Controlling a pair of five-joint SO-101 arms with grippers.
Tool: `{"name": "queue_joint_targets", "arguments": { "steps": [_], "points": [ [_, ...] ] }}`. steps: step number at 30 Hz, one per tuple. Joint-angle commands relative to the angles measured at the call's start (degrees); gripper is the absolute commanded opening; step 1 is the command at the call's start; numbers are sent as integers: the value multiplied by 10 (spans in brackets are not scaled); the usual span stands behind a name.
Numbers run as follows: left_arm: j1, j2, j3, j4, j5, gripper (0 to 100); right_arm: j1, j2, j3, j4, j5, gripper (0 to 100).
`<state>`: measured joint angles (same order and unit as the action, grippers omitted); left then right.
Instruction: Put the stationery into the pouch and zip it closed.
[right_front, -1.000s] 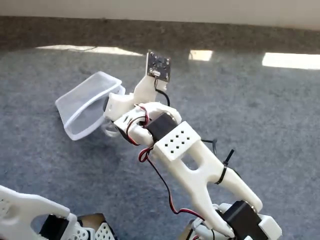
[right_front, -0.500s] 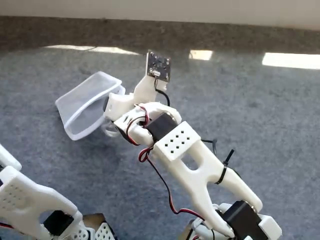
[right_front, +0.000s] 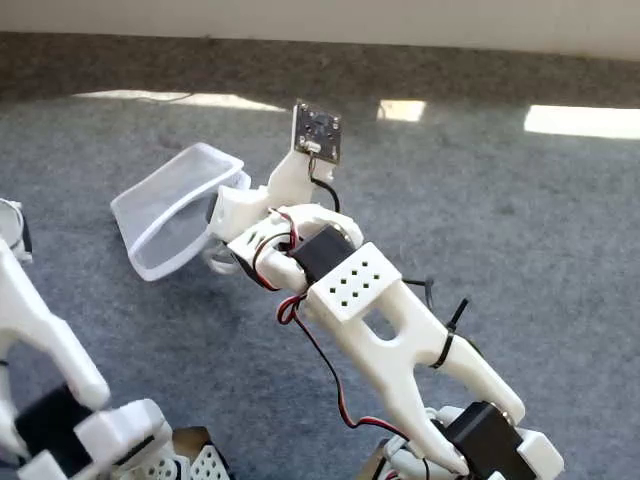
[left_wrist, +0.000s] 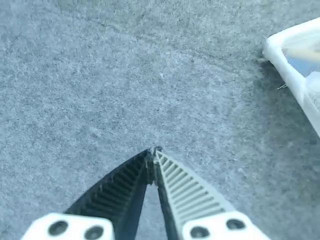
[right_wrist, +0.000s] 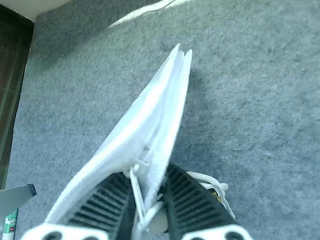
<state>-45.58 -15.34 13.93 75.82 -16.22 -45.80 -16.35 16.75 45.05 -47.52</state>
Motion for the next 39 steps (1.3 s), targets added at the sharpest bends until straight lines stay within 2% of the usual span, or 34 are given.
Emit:
{"name": "queue_joint_targets", "arguments": {
  "steps": [1, 11, 23, 36, 39],
  "points": [
    [12, -119, 100, -55, 26, 5, 13, -7, -17, -13, -2, 5],
    [78, -310, 408, -200, 84, 5, 26, -7, -17, -14, -4, 5],
    [82, -518, 649, -288, 85, 7, 26, -7, -17, -14, -4, 5],
    [81, -758, 836, -298, 85, 8, 26, -7, -17, -14, -4, 5],
    [81, -805, 837, -280, 85, 6, 26, -7, -17, -14, -4, 5]
  ]
}}
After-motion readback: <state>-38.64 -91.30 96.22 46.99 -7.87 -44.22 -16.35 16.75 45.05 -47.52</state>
